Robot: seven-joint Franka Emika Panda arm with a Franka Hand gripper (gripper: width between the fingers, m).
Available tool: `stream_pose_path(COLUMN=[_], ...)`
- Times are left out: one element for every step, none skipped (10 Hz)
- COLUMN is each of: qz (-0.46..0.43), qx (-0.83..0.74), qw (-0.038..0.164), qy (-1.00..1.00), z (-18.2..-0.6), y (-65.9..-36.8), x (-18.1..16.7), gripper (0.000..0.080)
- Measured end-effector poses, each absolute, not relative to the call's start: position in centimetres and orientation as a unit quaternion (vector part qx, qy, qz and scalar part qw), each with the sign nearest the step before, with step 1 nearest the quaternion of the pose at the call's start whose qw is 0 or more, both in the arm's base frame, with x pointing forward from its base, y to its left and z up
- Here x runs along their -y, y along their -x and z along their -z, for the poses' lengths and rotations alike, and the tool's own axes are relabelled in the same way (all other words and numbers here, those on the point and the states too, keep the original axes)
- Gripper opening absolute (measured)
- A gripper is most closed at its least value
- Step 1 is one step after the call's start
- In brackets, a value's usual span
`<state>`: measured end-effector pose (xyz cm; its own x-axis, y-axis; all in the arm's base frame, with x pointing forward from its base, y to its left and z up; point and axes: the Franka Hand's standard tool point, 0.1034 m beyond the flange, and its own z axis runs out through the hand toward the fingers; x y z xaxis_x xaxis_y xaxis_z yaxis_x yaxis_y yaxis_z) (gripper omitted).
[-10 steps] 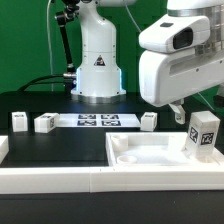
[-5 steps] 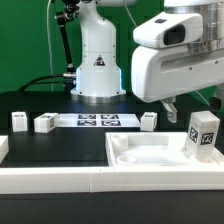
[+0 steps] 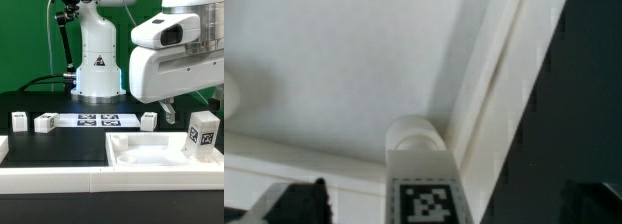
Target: Assemble square table
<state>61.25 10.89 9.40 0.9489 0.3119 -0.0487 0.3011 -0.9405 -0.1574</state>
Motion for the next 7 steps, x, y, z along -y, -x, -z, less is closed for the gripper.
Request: stream_pose_path(qz=[-0.044,-0.043,-0.043,-0.041,-0.038,-0.037,-0.036], qx=[0.148,0.146,0.143,0.143,0.142,0.143,0.145], qw=[0.075,0.076,0.078,0.079,0.08,0.08,0.08], qy=[0.985,0.985,0.986,0.986,0.986,0.986,0.986], z=[-8.8,-8.6,-8.8,-9.1,-9.2,-9.2,-9.2], y=[-61.4,-62.1,-62.9,-63.8,-64.2,-64.2,-64.2], x=[-10.6,-10.6,-10.8,-10.9,-11.1,-11.3,-11.4], gripper=[0.0649,0.0649,0.0649,0.0649,0.0649,0.0649,0.0649])
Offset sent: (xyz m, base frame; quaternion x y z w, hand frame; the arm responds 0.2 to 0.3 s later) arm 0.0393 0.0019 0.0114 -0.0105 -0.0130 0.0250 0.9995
